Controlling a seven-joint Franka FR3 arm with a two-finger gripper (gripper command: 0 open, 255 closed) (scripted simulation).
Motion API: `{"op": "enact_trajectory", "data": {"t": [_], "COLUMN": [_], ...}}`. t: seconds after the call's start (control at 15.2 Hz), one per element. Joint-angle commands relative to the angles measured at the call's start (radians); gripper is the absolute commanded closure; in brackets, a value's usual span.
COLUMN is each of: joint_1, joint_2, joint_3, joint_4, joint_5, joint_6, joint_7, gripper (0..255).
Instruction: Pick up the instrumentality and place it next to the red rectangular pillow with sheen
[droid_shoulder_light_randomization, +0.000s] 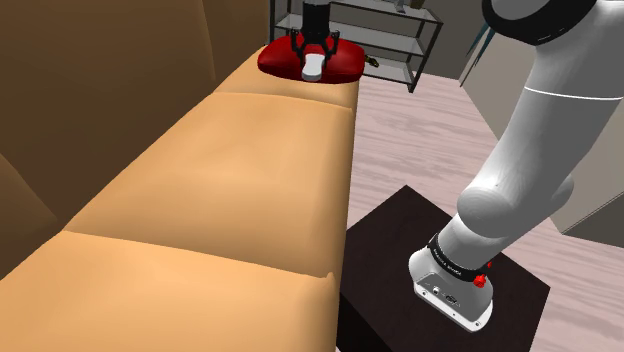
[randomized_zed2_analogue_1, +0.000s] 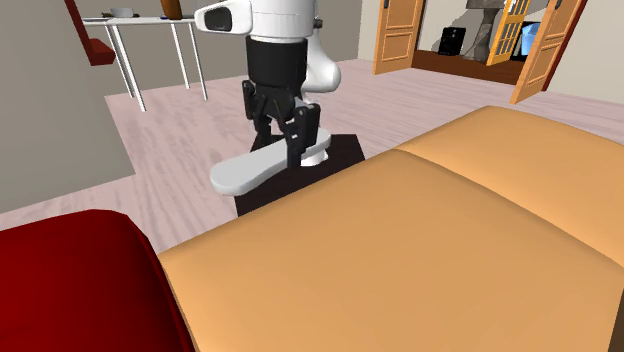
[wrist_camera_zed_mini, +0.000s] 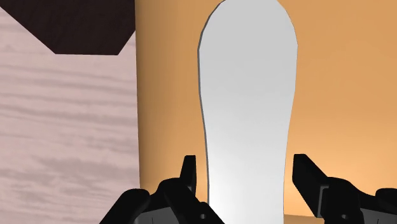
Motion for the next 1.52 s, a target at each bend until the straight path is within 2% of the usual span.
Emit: {"op": "enact_trajectory", "data": {"t": [0.0, 1.45], "joint_1": [-0.001, -0.003], "joint_2": [0.000, 0.061], "joint_3": [-0.001, -0.010], "joint_4": [-0.027, -0.240], "joint_5": [0.000, -0.026], "joint_6": [0.027, 0.299], "joint_7": [0.002, 0.031], "gripper": [255, 255]}}
